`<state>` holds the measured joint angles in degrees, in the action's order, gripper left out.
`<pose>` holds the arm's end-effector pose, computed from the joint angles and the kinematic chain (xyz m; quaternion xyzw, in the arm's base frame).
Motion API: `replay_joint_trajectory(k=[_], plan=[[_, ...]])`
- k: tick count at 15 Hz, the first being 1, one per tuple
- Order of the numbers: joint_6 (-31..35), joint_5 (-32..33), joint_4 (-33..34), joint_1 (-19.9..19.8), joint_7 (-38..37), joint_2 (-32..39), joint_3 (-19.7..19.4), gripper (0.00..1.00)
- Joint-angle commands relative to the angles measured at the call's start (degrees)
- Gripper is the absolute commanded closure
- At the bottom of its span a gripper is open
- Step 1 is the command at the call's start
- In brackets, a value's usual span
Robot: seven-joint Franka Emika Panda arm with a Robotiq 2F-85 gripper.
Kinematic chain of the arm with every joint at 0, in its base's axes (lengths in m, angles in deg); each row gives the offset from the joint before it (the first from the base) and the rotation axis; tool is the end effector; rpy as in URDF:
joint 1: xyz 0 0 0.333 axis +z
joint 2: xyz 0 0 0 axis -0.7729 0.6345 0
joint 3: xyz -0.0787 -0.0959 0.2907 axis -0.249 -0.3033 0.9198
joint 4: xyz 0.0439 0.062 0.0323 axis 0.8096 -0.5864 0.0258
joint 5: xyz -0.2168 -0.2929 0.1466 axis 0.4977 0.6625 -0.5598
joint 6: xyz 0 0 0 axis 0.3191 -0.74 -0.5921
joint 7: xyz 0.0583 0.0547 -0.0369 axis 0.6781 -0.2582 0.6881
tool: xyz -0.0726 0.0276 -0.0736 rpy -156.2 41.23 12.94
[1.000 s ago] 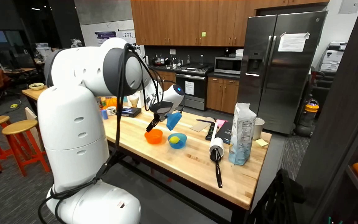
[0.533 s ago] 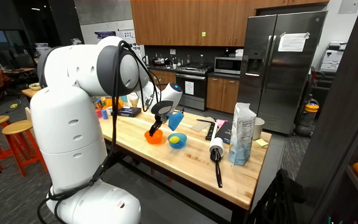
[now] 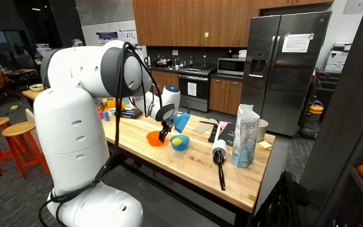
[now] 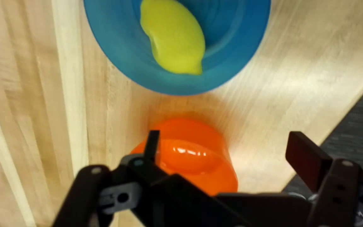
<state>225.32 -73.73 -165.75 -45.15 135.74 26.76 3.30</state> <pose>0.5219 0.1077 0.3328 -0.6515 -0.7387 -0.1705 0.0283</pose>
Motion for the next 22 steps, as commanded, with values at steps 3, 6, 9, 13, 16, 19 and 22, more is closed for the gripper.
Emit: replay_joint_trajectory(k=[3, 6, 9, 13, 16, 19, 22], plan=[[12.12, 26.34, -6.25, 4.40, -18.66, -1.06, -7.82, 0.00], [8.47, 42.03, -4.11, 11.05, -30.16, -0.32, -19.08, 0.00], [3.01, 57.45, -2.23, 12.37, -44.29, -0.79, -20.97, 0.00], [-3.83, 63.45, -1.88, 5.51, -53.48, -1.64, -10.21, 0.00], [-5.00, 59.92, -2.01, 4.05, -54.05, -1.72, -6.33, 0.00], [-6.07, 55.80, -1.84, 3.06, -53.00, -1.39, -4.26, 0.00], [-6.73, 52.37, -1.75, 2.22, -52.21, -0.83, -3.42, 0.00]])
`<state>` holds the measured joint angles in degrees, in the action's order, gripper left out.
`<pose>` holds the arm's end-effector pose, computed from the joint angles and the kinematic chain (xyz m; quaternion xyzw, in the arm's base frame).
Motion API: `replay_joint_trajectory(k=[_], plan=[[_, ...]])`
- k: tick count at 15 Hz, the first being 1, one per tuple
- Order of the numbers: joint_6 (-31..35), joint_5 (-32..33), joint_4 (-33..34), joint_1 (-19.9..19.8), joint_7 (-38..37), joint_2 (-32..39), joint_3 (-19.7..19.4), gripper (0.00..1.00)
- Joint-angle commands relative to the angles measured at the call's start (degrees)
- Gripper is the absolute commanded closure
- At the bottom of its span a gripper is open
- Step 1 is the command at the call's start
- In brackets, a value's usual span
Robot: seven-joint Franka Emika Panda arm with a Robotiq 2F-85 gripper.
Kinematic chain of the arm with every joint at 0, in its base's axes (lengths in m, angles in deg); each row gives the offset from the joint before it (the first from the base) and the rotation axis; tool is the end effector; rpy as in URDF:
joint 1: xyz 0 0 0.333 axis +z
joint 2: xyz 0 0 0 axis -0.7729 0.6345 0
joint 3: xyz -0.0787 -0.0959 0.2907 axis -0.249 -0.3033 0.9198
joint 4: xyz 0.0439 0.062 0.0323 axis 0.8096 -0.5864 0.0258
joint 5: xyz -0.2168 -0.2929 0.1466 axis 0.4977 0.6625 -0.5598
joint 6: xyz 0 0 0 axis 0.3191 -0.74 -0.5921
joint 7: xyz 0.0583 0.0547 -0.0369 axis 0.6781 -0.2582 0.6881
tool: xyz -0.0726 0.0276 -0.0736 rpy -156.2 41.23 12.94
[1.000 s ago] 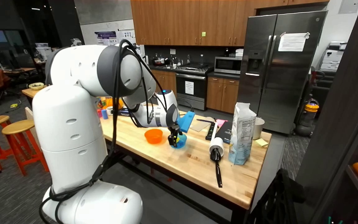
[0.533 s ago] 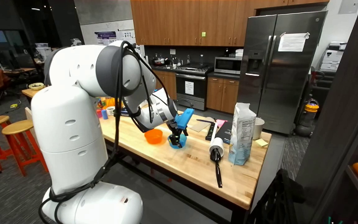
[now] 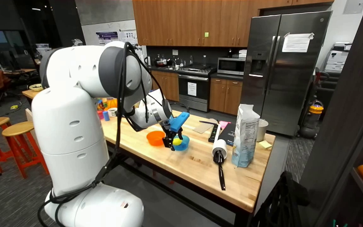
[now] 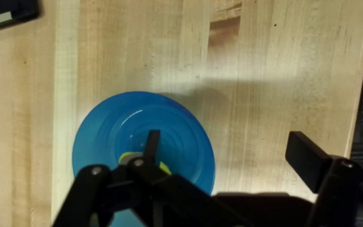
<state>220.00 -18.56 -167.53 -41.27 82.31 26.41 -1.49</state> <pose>0.5041 0.1061 0.3141 0.7196 0.6751 -0.0176 0.1619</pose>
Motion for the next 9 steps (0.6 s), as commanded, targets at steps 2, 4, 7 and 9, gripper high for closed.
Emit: replay_joint_trajectory(k=[2, 4, 7, 9], plan=[[-0.92, -4.25, -0.01, -2.25, 1.35, 0.09, 1.48, 0.00], [-0.01, -6.29, -0.12, -2.88, 2.35, 0.75, 1.48, 0.00], [1.42, -9.98, -0.27, -3.90, 4.13, 1.70, 1.43, 0.00], [2.63, -13.23, -0.41, -4.63, 6.17, 2.15, 1.58, 0.00]])
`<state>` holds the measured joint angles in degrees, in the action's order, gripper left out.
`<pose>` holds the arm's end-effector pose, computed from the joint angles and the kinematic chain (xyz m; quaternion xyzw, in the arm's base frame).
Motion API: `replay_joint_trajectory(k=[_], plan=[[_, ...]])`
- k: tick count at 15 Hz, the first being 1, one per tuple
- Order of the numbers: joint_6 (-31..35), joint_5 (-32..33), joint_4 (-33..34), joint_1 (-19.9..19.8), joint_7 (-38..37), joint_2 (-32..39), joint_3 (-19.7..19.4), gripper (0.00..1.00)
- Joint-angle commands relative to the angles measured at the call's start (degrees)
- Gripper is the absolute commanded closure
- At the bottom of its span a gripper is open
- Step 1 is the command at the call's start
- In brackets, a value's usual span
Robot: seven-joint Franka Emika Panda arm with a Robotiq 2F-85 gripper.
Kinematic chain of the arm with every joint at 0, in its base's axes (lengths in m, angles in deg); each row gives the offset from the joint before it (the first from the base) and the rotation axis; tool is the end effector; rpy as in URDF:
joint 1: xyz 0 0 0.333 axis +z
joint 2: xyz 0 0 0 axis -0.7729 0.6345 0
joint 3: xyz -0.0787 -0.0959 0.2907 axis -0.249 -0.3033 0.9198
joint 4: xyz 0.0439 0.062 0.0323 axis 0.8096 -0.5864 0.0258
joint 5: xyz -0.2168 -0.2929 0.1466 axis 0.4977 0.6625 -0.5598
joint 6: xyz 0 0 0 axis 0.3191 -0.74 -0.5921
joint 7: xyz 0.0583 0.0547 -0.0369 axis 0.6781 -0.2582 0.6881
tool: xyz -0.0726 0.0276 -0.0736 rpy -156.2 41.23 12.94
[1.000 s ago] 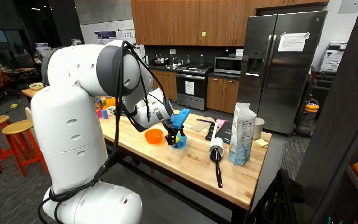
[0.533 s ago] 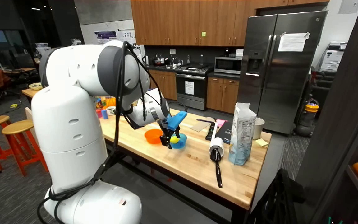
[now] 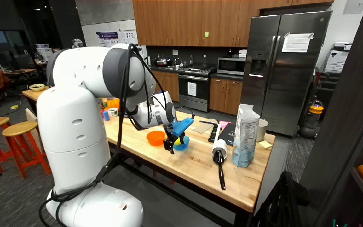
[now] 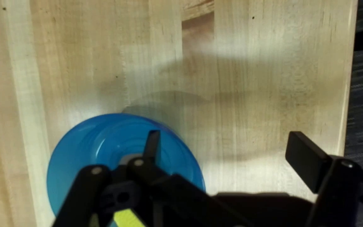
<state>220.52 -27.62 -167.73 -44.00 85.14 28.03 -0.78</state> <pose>0.5068 0.0879 0.2992 0.7599 0.6409 -0.0134 0.1080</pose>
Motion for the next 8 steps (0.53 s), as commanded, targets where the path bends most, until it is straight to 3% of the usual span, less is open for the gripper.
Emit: replay_joint_trajectory(k=[1, 3, 4, 8], plan=[[2.59, -6.10, -0.10, -2.33, 4.77, 0.72, 0.94, 0.00], [3.95, -9.58, -0.28, -2.95, 7.09, 0.93, 1.17, 0.00], [5.26, -10.37, -1.05, -2.71, 6.78, 1.10, 1.52, 0.18], [8.41, -12.49, -2.56, -2.41, 6.67, 1.60, 2.54, 0.48]])
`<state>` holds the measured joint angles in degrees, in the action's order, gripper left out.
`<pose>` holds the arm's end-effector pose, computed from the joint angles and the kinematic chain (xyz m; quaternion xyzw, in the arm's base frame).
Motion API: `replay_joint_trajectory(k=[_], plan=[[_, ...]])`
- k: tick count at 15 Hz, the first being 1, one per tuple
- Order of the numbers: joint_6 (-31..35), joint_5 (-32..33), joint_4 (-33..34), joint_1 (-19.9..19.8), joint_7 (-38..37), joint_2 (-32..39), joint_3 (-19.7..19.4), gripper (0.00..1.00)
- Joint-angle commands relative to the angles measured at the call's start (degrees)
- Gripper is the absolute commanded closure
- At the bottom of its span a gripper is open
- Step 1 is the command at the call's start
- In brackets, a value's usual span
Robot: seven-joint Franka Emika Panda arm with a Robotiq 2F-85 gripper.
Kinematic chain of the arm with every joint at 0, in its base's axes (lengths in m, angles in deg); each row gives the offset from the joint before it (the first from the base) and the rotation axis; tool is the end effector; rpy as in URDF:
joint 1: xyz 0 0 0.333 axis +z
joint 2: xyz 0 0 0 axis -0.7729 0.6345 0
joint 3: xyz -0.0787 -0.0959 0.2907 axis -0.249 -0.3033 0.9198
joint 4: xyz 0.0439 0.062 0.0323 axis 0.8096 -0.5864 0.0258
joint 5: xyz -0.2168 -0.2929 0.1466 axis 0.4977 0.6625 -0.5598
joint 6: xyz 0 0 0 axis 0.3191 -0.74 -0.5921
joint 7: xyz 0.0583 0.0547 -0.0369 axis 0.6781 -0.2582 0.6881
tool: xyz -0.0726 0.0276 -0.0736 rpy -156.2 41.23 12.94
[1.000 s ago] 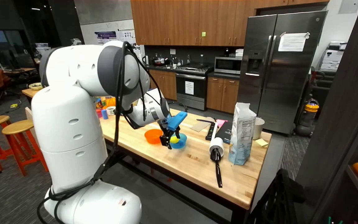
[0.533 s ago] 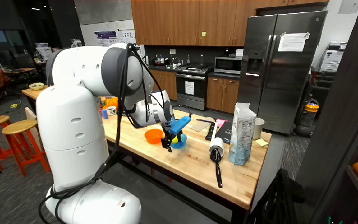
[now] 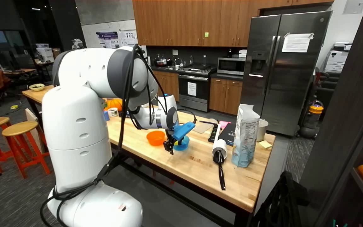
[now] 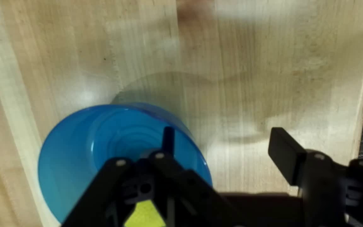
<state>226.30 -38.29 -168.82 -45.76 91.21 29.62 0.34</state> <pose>0.5099 0.0837 0.2872 0.7770 0.6257 0.0331 0.0615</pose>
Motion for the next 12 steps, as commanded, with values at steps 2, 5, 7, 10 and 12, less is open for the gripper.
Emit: replay_joint_trajectory(k=[2, 5, 7, 10, 12], plan=[[4.07, -1.94, -2.33, -0.38, -0.16, 0.32, 2.16, 0.62], [5.59, -0.60, -3.52, 0.19, -1.99, 0.38, 2.92, 0.87], [6.08, 2.99, -4.49, 1.59, -6.03, 0.18, 3.10, 0.99], [7.60, 9.89, -5.24, 3.55, -13.74, -0.12, 3.27, 1.00], [3.49, 8.77, -2.70, 0.69, -8.27, -2.52, 2.22, 0.99]])
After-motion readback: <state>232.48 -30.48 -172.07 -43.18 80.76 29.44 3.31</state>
